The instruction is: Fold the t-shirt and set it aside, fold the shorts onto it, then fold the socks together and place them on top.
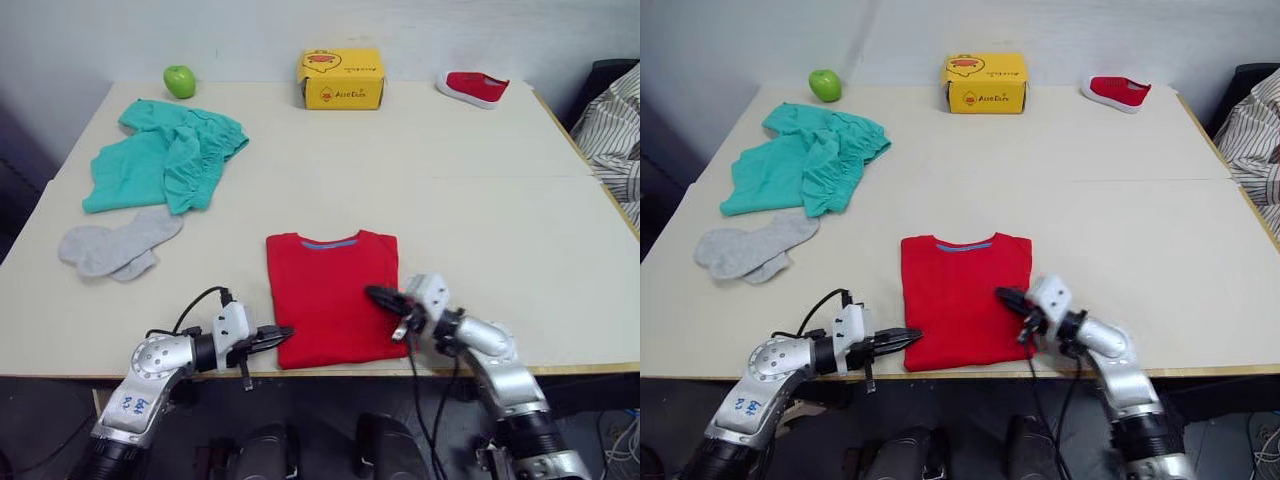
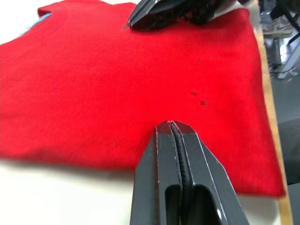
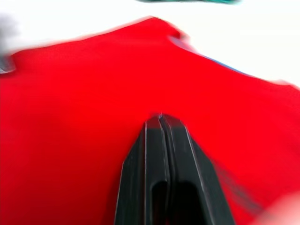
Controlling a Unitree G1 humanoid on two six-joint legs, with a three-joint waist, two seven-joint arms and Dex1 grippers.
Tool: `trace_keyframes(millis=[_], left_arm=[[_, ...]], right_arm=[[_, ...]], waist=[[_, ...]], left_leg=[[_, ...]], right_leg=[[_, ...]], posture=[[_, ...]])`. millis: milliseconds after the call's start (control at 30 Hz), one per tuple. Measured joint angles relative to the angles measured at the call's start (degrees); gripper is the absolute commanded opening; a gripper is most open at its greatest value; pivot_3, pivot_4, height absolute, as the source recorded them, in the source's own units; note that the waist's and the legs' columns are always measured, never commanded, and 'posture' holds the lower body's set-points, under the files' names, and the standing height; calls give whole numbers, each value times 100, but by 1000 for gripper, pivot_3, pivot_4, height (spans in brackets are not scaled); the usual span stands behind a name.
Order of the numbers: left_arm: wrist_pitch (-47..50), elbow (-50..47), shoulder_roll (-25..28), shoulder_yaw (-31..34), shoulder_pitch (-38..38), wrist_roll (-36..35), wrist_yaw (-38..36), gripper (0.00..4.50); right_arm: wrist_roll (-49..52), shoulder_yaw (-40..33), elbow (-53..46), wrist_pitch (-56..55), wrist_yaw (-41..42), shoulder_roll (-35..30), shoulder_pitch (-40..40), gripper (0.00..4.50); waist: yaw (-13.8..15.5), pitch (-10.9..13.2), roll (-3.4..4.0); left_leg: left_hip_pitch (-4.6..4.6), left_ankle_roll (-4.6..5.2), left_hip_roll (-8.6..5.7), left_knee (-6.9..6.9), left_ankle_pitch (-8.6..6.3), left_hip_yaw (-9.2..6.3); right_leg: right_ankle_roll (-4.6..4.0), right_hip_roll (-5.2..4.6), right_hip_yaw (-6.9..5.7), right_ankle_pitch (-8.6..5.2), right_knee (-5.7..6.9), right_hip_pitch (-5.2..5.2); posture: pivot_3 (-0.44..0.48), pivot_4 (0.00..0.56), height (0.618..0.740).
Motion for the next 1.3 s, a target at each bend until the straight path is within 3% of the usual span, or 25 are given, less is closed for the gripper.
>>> trace_keyframes(millis=[100, 300, 467, 700, 1000, 1300], left_arm=[[-23, 50, 21, 167, 57, -79, 19, 0], [-41, 195, -78, 226, -87, -249, -104, 0], [-118, 240, -82, 200, -218, -253, -203, 0], [-182, 415, -95, 153, -336, -142, -192, 0], [-196, 451, -120, 132, -400, -97, -187, 0], [-236, 452, -134, 130, -388, -79, -98, 0]], right_arm=[[695, -527, -133, 775, 285, -396, 153, 560], [2346, -585, -599, 3788, 992, -1411, -123, 2565], [2751, -129, -537, 5593, 1129, -1722, -910, 4275], [2877, 208, -172, 6836, 794, -958, -1924, 4275], [2754, 652, -314, 7676, 573, -770, -2403, 4275], [2877, 823, -368, 7950, 1135, -1831, -2296, 4275]], waist=[[20, 1, 2], [-5, 9, 16], [5, 9, 15], [-54, 4, 7], [-85, -27, -31], [67, -30, -26]], left_leg=[[0, 1, 13, -2, -5, 0], [-2, 10, 36, 3, -13, 1], [-5, 2, 40, 3, -17, 1], [-7, -21, 44, 7, -12, 5], [-2, -35, 60, 8, -24, 8], [-5, -8, 42, 22, -51, 8]], right_leg=[[0, -8, 2, 0, -9, 1], [-4, -8, -2, -2, -12, -3], [-9, -6, -6, -5, -15, -6], [-8, 2, -8, -4, -11, -7], [-15, 17, -9, -8, -12, -6], [-14, 0, -9, -7, -26, 1]], posture=[[0, 150, 740], [0, 150, 740], [0, 150, 740], [0, 150, 740], [0, 150, 740], [0, 150, 740]])
